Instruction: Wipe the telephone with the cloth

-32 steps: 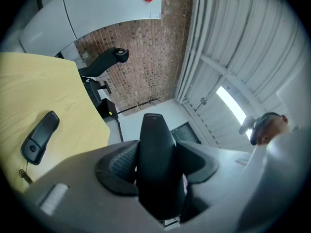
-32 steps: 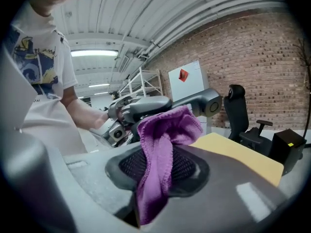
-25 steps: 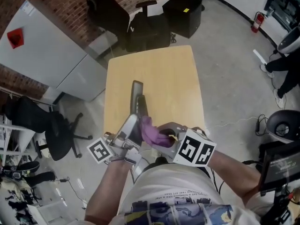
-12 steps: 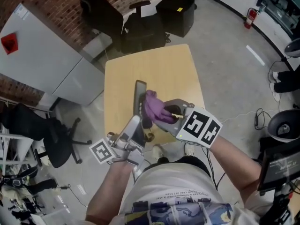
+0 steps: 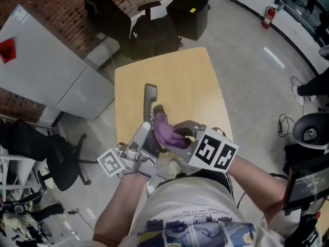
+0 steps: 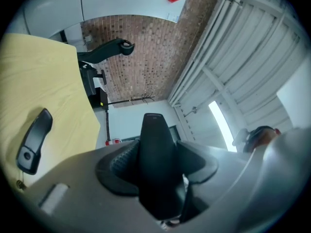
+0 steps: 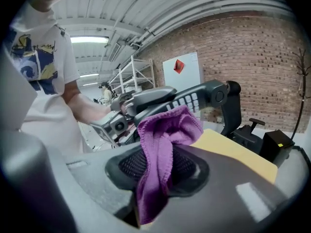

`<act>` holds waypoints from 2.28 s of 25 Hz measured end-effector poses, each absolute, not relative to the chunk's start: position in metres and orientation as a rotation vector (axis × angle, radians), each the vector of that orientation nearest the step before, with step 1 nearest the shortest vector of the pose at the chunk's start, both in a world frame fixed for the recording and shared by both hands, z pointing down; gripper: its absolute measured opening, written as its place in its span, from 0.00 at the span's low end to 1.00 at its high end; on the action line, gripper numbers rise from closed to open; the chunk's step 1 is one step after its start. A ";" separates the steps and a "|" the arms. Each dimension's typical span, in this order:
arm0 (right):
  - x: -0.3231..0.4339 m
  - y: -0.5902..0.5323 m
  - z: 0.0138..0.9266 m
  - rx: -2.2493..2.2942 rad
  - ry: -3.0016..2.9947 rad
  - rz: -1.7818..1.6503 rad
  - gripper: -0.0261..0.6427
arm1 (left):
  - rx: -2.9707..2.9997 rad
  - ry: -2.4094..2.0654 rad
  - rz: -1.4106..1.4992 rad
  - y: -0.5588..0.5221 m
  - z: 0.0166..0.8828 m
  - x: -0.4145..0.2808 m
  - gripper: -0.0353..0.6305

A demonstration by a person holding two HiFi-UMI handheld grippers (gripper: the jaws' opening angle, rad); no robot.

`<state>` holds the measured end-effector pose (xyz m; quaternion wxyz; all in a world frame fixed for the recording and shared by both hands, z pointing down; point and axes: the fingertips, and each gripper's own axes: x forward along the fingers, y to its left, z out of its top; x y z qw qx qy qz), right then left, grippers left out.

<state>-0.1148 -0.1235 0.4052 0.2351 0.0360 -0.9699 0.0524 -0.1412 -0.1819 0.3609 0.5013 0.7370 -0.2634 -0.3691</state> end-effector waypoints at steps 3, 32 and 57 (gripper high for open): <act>-0.122 -0.103 0.411 0.099 -2.642 0.145 0.20 | 1.784 -0.616 -0.888 -0.178 0.360 -0.149 0.43; -0.136 -0.058 0.399 0.122 -2.574 0.066 0.20 | 1.733 -0.522 -0.857 -0.182 0.378 -0.163 0.43; 0.014 -0.129 0.453 0.458 -2.497 0.333 0.20 | 1.796 -0.910 -0.658 -0.196 0.429 -0.123 0.43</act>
